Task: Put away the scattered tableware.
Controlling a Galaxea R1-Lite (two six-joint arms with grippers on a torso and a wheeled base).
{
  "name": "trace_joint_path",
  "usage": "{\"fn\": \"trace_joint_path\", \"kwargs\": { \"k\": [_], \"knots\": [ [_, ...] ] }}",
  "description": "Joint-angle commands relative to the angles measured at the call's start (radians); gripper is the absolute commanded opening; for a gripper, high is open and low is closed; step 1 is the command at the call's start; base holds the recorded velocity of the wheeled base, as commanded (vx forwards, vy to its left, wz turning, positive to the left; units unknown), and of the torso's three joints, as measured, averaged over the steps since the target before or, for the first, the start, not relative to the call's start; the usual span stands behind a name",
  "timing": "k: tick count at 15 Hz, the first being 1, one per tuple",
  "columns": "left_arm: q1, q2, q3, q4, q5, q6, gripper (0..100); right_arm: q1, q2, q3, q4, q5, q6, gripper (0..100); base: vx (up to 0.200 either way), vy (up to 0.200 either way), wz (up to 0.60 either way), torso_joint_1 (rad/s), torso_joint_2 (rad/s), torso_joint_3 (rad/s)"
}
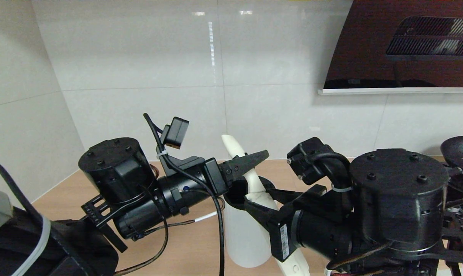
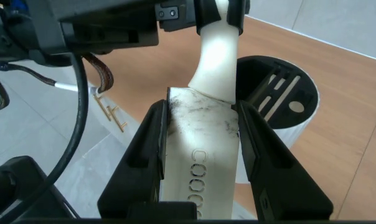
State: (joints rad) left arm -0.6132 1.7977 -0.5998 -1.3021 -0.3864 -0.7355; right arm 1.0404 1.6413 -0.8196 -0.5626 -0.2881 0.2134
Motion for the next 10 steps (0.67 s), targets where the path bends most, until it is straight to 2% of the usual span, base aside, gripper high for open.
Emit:
{"fn": "trace_joint_path", "kwargs": {
  "k": [1,2,5,7,10],
  "knots": [
    [0.001,-0.003,0.003,0.000,0.000,-0.001,100,0.003,0.002,0.000,0.000,0.000,0.000,0,0.000,0.000,0.00,0.000,0.00,0.000],
    [0.000,-0.003,0.003,0.000,0.000,-0.001,0,0.009,0.002,0.000,0.000,0.000,0.000,0,0.000,0.000,0.00,0.000,0.00,0.000],
    [0.000,-0.003,0.009,0.000,-0.016,-0.007,0,0.012,0.002,0.000,0.000,0.000,0.001,0,0.000,0.000,0.00,0.000,0.00,0.000],
    [0.000,-0.008,0.009,0.000,-0.025,-0.045,0,0.013,0.000,0.000,-0.002,-0.002,0.001,0,0.000,0.000,0.00,0.000,0.00,0.000],
    [0.000,-0.011,0.006,-0.003,-0.023,-0.059,0,0.012,-0.005,-0.001,-0.002,-0.002,0.004,0,0.000,0.000,0.00,0.000,0.00,0.000]
  ]
}}
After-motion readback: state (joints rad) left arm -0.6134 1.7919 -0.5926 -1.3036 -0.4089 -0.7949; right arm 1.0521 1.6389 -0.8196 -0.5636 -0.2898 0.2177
